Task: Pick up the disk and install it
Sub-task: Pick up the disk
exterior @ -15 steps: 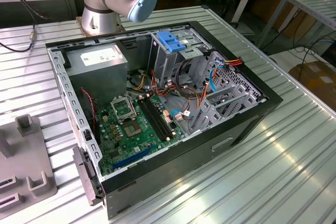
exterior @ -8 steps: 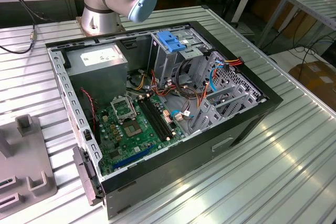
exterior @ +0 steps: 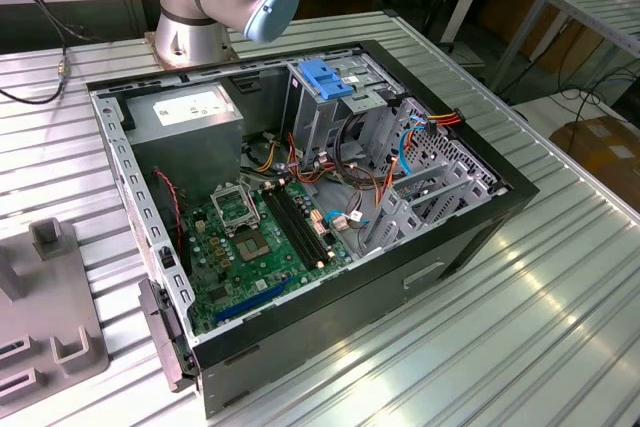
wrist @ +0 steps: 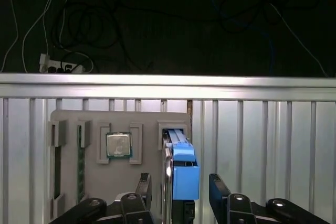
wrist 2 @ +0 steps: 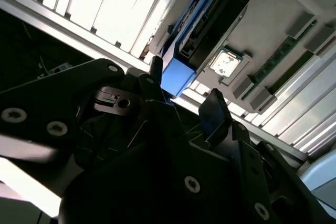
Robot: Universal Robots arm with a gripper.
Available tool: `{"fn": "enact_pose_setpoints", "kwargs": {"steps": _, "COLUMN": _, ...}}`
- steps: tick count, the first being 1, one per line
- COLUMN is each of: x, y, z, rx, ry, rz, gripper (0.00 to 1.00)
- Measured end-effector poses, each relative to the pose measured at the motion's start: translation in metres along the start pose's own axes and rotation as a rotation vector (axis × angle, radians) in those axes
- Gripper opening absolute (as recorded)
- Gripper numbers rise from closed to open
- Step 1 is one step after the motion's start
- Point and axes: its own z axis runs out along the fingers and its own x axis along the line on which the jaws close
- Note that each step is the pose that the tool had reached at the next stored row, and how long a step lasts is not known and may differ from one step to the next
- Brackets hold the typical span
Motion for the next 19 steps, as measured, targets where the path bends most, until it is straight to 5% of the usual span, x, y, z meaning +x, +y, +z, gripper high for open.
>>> {"fn": "enact_pose_setpoints", "kwargs": {"steps": 19, "x": 0.0002, "y": -0.0010, "z": 0.0375, "rx": -0.0153, "ry": 0.0044, "rz": 0.003, "gripper": 0.56}}
